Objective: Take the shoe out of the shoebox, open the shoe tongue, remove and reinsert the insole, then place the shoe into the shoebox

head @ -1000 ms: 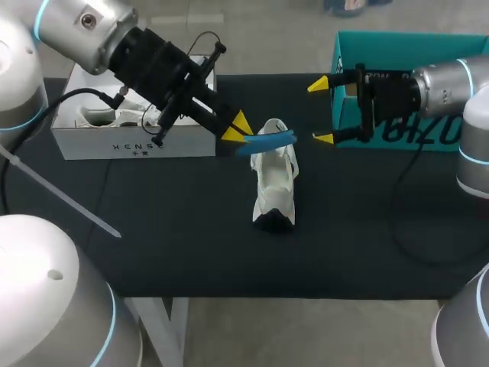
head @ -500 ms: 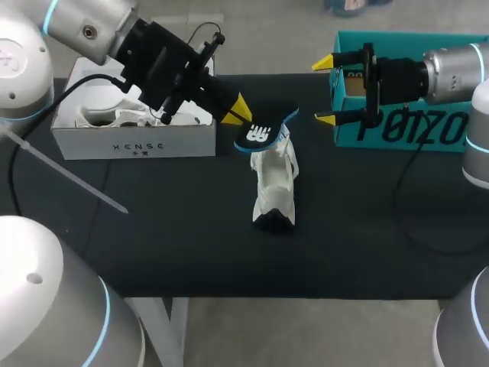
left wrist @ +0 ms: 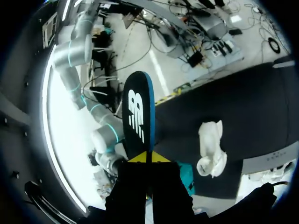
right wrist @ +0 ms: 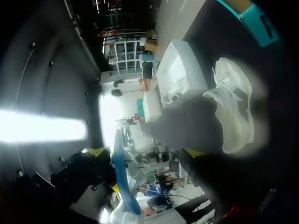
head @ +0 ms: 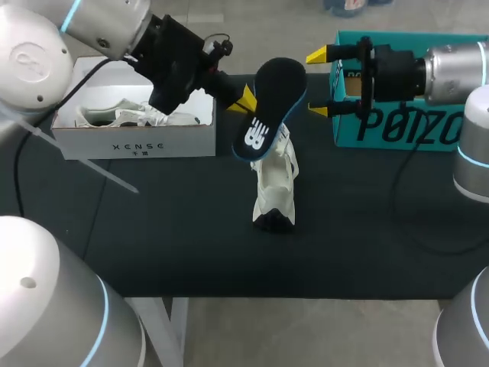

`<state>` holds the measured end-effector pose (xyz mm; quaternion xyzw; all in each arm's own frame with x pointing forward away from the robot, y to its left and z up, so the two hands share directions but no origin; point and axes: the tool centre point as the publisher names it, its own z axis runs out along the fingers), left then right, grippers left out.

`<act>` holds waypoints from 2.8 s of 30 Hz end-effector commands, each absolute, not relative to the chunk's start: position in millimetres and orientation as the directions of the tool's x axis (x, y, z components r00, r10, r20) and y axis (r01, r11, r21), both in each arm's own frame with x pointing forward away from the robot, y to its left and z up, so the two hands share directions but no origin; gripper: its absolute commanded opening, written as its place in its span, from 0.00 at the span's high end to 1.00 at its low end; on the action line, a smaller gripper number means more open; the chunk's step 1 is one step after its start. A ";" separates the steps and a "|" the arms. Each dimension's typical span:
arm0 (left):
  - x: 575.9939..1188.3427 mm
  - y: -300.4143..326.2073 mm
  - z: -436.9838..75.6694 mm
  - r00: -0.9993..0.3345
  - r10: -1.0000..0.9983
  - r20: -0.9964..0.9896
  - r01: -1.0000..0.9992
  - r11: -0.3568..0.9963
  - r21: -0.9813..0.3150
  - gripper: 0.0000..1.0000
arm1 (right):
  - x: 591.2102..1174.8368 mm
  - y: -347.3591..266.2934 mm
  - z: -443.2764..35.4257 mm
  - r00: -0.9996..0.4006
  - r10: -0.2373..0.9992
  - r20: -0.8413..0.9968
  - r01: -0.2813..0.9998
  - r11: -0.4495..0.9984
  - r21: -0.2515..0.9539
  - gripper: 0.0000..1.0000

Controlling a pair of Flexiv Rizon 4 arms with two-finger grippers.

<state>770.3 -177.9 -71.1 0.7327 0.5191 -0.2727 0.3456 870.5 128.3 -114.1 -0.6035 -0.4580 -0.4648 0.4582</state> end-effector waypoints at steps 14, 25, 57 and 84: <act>773.5 -198.8 -97.9 0.286 0.544 -0.789 0.951 -0.063 0.301 1.00 | 856.0 146.4 -103.1 0.037 0.136 0.990 0.955 -0.296 0.005 0.48; 782.2 -204.8 -101.6 0.254 0.544 -0.800 0.961 -0.046 0.274 1.00 | 849.5 152.4 -107.7 0.041 0.150 0.988 0.966 -0.258 -0.001 0.66; 798.6 -179.5 -64.8 0.041 0.944 -0.327 0.998 -0.055 -0.034 0.00 | 855.7 170.3 -148.7 0.035 0.236 0.971 0.982 -0.187 0.010 1.00; 836.4 -178.7 -42.6 0.113 0.987 -0.110 0.993 -0.111 0.029 0.00 | 856.1 182.7 -172.8 0.042 0.237 0.971 0.990 -0.138 -0.009 1.00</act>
